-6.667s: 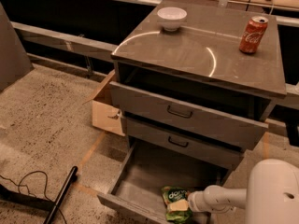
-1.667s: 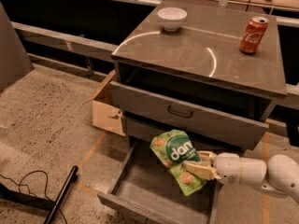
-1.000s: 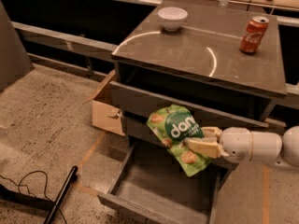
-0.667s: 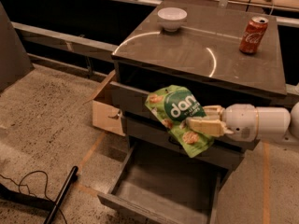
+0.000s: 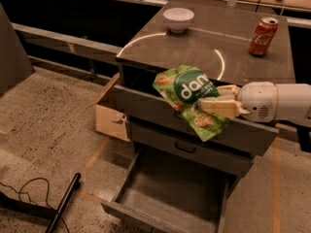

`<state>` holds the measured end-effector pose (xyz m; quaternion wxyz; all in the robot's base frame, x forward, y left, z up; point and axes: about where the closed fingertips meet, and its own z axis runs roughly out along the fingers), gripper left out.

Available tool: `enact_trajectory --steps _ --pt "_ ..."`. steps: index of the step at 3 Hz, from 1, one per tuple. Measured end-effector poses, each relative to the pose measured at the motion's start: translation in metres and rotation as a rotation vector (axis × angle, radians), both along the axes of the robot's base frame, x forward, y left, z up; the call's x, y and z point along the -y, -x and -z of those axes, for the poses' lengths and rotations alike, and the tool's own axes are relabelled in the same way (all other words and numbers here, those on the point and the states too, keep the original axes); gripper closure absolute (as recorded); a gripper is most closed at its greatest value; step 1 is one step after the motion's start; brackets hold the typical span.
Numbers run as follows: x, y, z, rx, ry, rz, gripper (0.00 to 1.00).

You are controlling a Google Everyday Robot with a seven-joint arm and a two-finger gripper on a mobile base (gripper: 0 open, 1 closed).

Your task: Pick green rice chip bag from bottom drawer and place on counter

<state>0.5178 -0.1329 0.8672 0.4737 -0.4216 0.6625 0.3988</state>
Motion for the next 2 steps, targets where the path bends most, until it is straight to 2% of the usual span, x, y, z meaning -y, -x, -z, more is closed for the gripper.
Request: enact_trajectory --steps 1,2 --pt "-0.003 -0.008 -0.005 0.017 0.011 -0.013 1.0" --pt "0.01 -0.036 -0.023 0.05 0.104 0.05 1.0"
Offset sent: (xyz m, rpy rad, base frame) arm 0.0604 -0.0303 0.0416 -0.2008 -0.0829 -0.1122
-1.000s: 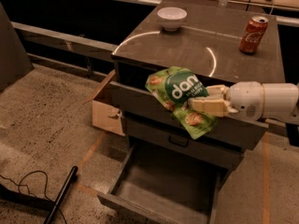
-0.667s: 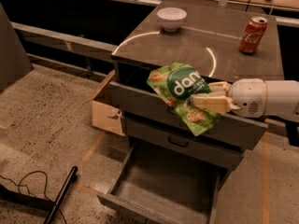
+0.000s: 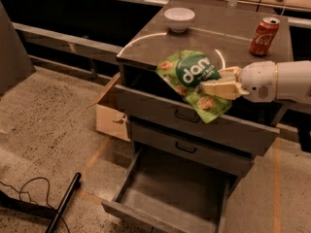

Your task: Pick green rice chip bag from bottom drawer and place on counter

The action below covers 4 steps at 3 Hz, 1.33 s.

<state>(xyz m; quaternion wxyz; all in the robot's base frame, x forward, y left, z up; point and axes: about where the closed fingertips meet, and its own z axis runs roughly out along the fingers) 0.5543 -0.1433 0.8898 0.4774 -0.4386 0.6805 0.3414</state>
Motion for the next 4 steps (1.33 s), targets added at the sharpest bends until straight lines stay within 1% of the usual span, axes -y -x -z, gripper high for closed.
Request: enact_trajectory --steps 1,2,3,4 --pt "0.016 -0.022 -0.009 0.022 0.044 0.069 1.0" --pt "0.023 -0.053 -0.015 0.047 0.061 0.139 1.0" --pt "0.024 -0.091 -0.021 0.067 0.058 0.191 1.0" --pt "0.023 -0.129 -0.021 0.076 0.066 0.213 1.0"
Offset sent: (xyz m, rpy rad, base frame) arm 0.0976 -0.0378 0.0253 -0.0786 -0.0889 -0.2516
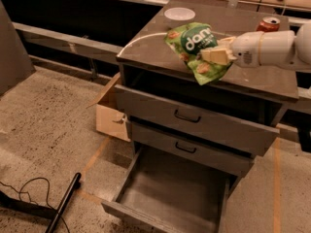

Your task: Pick green rice chip bag from bottom drawer and place on counter

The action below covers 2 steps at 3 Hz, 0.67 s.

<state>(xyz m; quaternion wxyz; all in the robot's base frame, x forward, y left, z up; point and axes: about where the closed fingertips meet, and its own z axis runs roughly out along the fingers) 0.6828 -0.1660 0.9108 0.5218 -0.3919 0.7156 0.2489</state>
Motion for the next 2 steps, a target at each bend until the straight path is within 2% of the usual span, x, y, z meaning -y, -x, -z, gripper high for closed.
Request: enact_trajectory --steps 1,2 --pt "-0.003 -0.033 0.007 0.009 0.012 0.035 0.82" --pt "-0.004 -0.057 0.017 0.026 0.034 0.09 0.59"
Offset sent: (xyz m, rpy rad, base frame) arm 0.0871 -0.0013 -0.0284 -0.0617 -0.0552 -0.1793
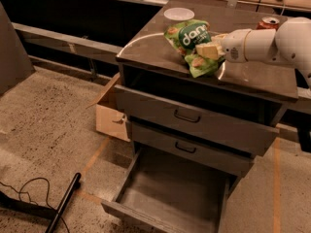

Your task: Pick green rice chip bag from bottom drawer and place on counter

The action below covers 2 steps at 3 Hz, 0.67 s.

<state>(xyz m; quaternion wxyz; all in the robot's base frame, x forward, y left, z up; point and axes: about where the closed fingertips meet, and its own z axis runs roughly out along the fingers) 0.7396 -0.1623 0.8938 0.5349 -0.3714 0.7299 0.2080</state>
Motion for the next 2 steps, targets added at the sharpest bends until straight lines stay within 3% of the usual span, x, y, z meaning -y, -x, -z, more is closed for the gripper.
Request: enact_trajectory --steps 1,2 --pt "-0.0001 -0.0144 0.011 0.02 0.025 0.052 0.36" --pt "0.0001 -0.0164 0.0135 0.026 0.03 0.064 0.13"
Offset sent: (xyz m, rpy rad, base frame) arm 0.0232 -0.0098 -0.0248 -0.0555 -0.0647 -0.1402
